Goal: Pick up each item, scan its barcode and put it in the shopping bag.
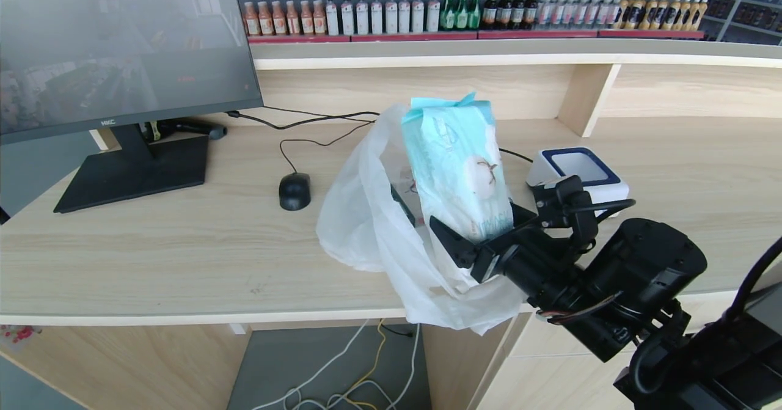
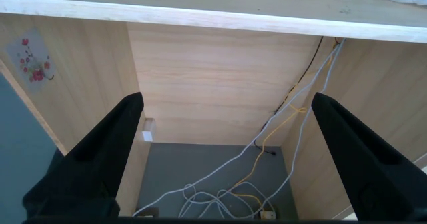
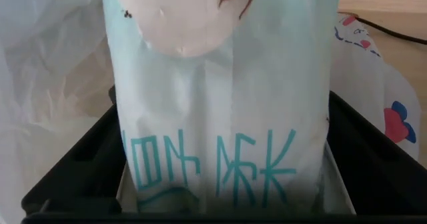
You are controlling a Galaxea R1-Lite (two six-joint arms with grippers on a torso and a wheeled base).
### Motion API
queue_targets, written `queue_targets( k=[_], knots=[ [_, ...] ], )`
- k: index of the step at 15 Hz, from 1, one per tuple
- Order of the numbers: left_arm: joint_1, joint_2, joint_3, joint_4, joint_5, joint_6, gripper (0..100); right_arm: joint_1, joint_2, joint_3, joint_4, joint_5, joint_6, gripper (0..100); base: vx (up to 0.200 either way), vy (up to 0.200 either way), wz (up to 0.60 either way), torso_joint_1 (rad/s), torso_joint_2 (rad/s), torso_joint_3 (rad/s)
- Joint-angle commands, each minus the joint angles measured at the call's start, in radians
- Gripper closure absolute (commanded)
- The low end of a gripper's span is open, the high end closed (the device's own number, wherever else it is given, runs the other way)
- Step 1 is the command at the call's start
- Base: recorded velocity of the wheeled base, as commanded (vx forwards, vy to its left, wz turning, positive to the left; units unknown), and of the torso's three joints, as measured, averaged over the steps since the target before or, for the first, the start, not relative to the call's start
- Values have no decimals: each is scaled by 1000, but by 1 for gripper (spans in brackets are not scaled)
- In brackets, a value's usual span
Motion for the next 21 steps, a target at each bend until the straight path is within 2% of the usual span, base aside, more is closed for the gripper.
queue_targets(
  k=[1, 8, 15, 17, 20, 21],
  knots=[
    [0, 0, 0, 0, 0, 0, 0, -2, -28, -4, -5, 0, 0, 0, 0, 0, 0, 0, 0, 0],
    [0, 0, 0, 0, 0, 0, 0, -2, -60, -27, -5, 0, 0, 0, 0, 0, 0, 0, 0, 0],
    [0, 0, 0, 0, 0, 0, 0, -2, -182, 33, -5, 0, 0, 0, 0, 0, 0, 0, 0, 0],
    [0, 0, 0, 0, 0, 0, 0, -5, -271, 96, -5, -2, 0, 0, 0, 0, 0, 0, 0, 0],
    [0, 0, 0, 0, 0, 0, 0, -52, -465, 257, -5, -2, 0, 0, 0, 0, 0, 0, 0, 0],
    [-2, 0, 0, 0, 0, 0, 0, -95, -631, 407, -5, -3, 0, 0, 0, 0, 0, 0, 0, 0]
  ],
)
